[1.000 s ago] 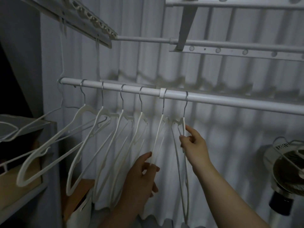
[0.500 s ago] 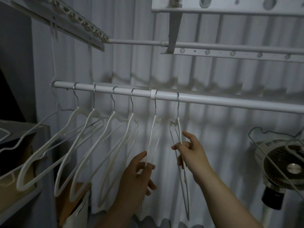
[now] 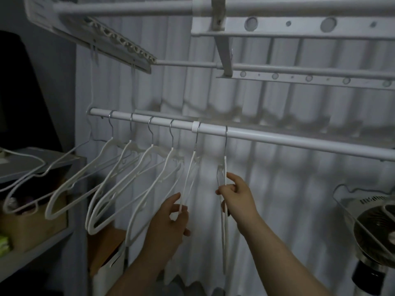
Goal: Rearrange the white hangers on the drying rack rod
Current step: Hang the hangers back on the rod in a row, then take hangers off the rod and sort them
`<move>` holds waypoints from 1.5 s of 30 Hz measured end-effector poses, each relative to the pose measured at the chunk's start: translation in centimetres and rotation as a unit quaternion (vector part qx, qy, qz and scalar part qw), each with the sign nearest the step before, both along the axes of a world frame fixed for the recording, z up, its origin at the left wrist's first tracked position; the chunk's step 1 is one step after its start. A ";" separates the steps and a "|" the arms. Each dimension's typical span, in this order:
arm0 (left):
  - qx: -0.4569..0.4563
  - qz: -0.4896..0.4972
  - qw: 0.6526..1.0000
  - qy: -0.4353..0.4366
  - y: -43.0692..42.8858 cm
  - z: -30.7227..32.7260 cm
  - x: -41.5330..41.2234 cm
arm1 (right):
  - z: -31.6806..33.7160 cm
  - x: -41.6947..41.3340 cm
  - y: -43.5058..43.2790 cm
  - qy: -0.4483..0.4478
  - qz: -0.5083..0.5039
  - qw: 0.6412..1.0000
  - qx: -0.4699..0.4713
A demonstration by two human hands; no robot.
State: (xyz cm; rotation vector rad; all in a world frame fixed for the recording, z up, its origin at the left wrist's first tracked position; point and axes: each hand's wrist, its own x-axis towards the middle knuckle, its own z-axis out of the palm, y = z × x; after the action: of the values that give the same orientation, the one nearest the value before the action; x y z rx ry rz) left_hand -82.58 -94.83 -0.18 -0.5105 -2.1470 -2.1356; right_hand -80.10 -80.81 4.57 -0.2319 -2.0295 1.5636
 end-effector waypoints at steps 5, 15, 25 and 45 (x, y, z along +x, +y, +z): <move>-0.035 0.037 0.998 0.027 -1.0 -0.5 1.7 | 0.4 0.1 -0.1 -0.008 0.022 1.000 -0.015; -0.050 0.061 0.995 0.065 -1.5 -0.6 1.9 | 0.8 -0.2 -0.4 -0.006 0.014 1.000 0.002; -0.043 0.103 0.978 0.174 -2.3 0.1 0.1 | -0.2 -0.9 0.5 0.021 -0.022 0.999 0.020; 0.025 -0.074 0.971 0.228 12.6 4.5 10.8 | 3.3 18.5 15.1 0.182 -0.181 0.959 0.122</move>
State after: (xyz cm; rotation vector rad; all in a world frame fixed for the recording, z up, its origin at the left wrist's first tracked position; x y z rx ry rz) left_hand -71.77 -82.21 4.31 -1.0656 -1.8440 -1.8898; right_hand -61.61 -65.69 7.85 -0.1909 -1.7483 1.0344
